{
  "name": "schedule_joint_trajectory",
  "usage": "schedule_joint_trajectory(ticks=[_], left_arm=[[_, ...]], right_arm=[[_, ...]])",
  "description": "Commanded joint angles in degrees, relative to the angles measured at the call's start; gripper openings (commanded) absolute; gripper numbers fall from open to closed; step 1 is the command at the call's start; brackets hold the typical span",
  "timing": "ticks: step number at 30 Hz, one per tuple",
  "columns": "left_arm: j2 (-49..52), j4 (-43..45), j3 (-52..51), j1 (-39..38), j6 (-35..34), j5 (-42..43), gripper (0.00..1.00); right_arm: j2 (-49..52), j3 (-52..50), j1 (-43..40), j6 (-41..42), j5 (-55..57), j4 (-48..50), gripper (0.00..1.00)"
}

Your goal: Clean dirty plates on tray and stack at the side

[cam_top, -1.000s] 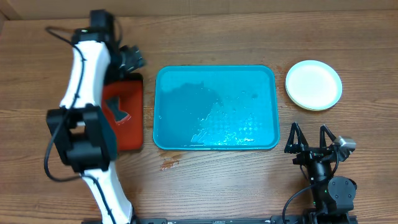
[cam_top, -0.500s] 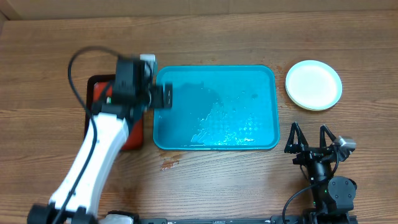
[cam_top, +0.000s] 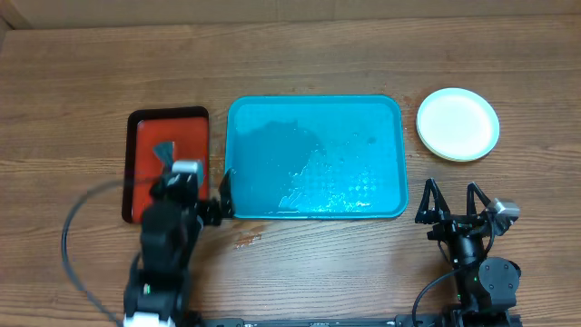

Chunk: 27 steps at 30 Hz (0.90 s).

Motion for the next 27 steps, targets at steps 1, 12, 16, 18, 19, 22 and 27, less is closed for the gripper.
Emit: schedule_joint_trajectory(ticks=[1,12,16,18,19,22,27], left_arm=[[-9.44,1.79,-6.32,0.57,1.49,-2.1,1.0],[-28.87,2.21,-16.13,0.79,1.49,-5.33,1.0],[-33.68,-2.47,-16.13,3.45,1.49,-1.53,1.0],[-34.64,-2.51,-16.13,4.33,1.49,-0.9,1.0],[-35.1,-2.54,-16.13,4.63,1.49,-0.87,1.0],[-35.67,-2.58,-16.13,5.03,1.51,-0.92,1.0],[-35.67,-2.58,-16.13,4.98,1.51,-0.92,1.0]], right_arm=[[-0.57,-0.59,-0.17,-0.61,0.74,0.37,1.0],[-0.57,-0.59,-0.17,-0.61,0.74,0.37,1.0],[-0.57,-0.59,-0.17,-0.61,0.74,0.37,1.0],[-0.57,-0.59,-0.17,-0.61,0.74,0.37,1.0],[-0.57,-0.59,-0.17,-0.61,0.74,0.37,1.0],[-0.57,-0.59,-0.17,-0.61,0.74,0.37,1.0],[-0.57,-0.59,-0.17,-0.61,0.74,0.37,1.0]])
